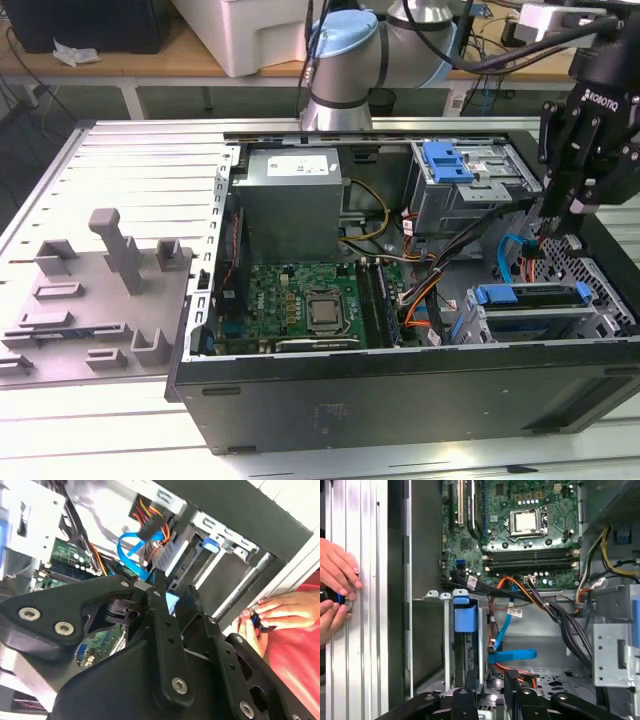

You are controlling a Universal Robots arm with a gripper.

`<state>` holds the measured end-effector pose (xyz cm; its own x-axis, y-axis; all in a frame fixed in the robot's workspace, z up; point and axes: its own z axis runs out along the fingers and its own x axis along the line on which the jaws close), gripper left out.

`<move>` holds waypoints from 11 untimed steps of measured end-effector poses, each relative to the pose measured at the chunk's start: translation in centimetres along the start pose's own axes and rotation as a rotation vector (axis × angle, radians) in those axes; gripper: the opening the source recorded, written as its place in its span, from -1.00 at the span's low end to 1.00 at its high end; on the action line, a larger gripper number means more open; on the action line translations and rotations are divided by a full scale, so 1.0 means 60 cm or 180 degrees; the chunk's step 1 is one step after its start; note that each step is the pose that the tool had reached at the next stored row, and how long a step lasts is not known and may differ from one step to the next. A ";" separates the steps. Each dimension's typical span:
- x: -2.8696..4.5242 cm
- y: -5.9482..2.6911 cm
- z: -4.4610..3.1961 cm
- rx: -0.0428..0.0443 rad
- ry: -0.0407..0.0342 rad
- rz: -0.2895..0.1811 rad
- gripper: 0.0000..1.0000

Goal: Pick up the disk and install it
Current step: 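Insert the first disk wire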

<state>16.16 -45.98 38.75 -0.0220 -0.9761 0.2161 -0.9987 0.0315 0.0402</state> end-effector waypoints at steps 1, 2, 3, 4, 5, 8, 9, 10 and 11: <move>-0.013 -0.007 -0.002 0.0001 0.0021 0.0001 -0.29; -0.027 -0.014 -0.003 0.0001 0.0033 0.0002 -0.29; -0.038 -0.019 -0.002 0.0001 0.0038 0.0002 -0.29; -0.044 -0.022 -0.001 0.0001 0.0038 0.0001 -0.29; -0.050 -0.025 0.000 0.0001 0.0038 0.0001 -0.29; -0.068 -0.036 0.005 0.0001 0.0039 0.0002 -0.29; -0.073 -0.038 0.009 0.0000 0.0039 0.0005 -0.29; -0.073 -0.038 0.012 -0.0007 0.0038 0.0035 -0.29; -0.074 -0.038 0.013 -0.0014 0.0037 0.0067 -0.29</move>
<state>18.52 -41.90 36.95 -0.0425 -0.9727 0.2283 -0.9978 0.0529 0.0398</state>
